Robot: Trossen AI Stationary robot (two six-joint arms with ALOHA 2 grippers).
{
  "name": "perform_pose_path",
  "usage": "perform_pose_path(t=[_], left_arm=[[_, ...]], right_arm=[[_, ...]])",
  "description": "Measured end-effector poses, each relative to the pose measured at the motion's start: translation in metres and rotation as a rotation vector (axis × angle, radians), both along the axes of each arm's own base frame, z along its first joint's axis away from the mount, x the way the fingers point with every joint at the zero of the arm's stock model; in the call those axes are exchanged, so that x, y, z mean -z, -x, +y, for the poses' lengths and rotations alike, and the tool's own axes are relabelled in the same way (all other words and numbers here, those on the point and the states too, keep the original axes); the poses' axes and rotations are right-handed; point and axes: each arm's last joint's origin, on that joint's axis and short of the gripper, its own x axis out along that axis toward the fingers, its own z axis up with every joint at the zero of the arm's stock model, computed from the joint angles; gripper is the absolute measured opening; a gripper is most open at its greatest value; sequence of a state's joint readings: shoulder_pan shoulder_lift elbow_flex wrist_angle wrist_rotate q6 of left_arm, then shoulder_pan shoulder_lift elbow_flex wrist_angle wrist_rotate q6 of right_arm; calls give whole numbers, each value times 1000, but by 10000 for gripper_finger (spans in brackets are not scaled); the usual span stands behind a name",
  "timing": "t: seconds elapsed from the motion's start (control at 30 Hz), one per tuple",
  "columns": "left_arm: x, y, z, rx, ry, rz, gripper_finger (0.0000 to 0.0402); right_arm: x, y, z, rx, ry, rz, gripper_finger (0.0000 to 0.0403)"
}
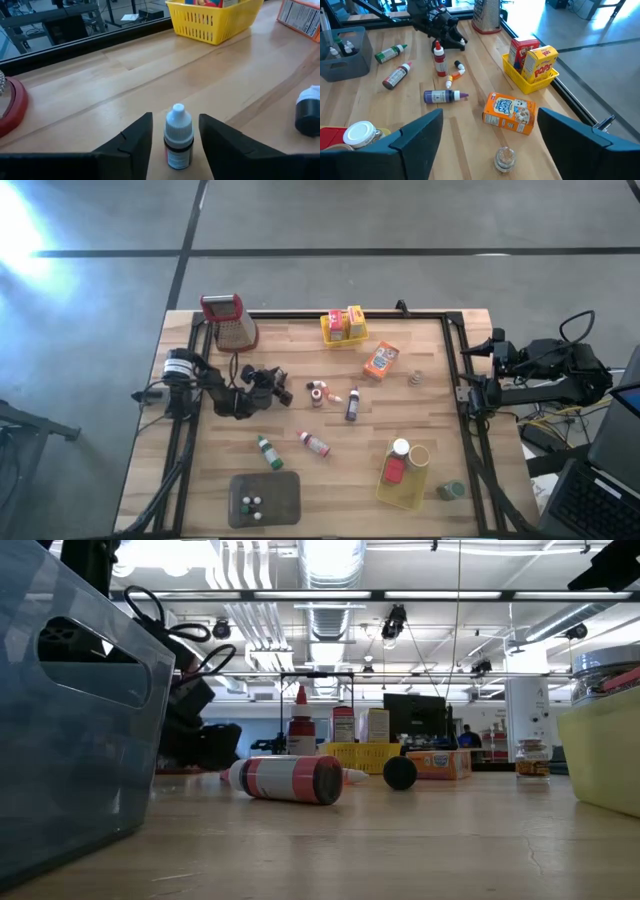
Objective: Pick & Place Kitchen Items
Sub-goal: Put the black food coloring into the black bin
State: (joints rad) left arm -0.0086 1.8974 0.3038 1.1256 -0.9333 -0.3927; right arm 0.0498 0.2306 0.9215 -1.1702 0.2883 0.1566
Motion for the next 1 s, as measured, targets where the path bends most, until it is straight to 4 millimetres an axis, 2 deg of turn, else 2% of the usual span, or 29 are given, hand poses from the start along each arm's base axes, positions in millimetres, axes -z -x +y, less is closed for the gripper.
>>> perform_pose_path(t=[0.27,0.5,0.77,1.0], left_arm=[[-6,-1,0,6,-22,4,198],[-22,0,0,17,-55,-12,225],[-43,11,0,17,-53,-19,234],[-67,14,-2,55,-27,-130,234]], right_arm=[[0,0,0,0,0,0,350],[0,0,0,0,0,0,361],[0,0,0,0,0,0,341],[0,0,0,0,0,0,318]])
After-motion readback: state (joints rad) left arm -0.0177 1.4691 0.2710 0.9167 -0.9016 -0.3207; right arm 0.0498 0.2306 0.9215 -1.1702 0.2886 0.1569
